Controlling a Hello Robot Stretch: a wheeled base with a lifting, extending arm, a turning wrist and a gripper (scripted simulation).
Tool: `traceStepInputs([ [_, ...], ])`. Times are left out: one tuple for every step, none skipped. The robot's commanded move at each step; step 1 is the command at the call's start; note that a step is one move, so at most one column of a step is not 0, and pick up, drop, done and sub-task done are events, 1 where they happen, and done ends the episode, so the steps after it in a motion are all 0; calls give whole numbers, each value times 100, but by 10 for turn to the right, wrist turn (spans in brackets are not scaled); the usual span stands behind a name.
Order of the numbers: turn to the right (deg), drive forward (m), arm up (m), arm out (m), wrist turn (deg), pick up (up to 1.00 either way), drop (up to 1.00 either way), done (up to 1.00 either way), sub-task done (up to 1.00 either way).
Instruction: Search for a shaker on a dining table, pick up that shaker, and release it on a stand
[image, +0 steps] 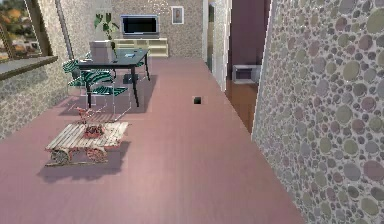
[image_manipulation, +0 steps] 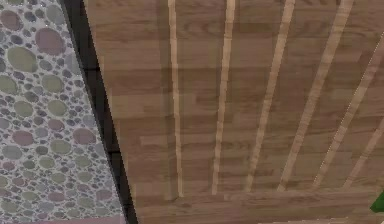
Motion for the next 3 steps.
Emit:
traceStepInputs([
  [90,0,0,0,0,0,0,0,0],
  [0,35,0,0,0,0,0,0,0],
  [0,100,0,0,0,0,0,0,0],
])
